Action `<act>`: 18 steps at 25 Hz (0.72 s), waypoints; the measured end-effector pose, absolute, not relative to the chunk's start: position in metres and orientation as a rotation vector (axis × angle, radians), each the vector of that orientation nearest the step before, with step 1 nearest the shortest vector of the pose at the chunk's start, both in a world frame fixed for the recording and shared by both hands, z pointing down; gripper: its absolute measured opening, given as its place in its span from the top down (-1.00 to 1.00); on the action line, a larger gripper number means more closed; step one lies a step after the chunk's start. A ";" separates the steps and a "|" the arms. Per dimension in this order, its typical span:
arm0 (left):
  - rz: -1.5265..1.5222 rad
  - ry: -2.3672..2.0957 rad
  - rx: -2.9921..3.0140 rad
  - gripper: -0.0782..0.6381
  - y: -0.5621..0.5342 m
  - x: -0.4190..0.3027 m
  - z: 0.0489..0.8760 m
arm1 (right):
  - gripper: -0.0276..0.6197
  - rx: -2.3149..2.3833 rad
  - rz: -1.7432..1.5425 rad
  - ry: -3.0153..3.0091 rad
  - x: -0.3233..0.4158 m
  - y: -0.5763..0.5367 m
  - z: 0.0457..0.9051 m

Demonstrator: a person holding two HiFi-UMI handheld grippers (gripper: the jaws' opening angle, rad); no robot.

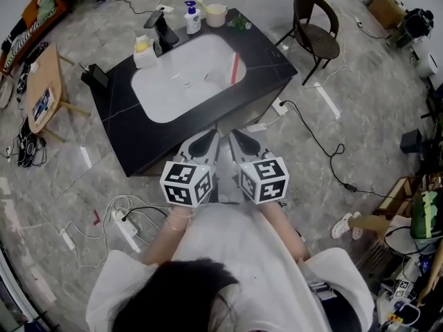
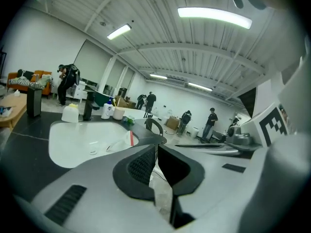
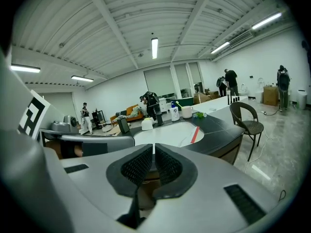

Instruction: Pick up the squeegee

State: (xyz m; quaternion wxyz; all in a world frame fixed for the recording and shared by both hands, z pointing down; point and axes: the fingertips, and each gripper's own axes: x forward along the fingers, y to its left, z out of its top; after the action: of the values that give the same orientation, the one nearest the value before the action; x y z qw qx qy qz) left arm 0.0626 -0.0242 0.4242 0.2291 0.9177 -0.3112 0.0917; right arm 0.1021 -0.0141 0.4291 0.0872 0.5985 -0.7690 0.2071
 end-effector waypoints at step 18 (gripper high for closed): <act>0.201 -0.809 2.442 0.67 -0.163 0.097 0.434 | 0.83 1.832 0.729 -2.219 0.136 -0.138 0.444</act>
State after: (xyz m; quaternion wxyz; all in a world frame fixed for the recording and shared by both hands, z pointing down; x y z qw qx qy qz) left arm 0.0968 -0.1635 0.4344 0.2769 0.9094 -0.3011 0.0749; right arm 0.1356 -0.1379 0.4439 0.0866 0.6149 -0.7447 0.2446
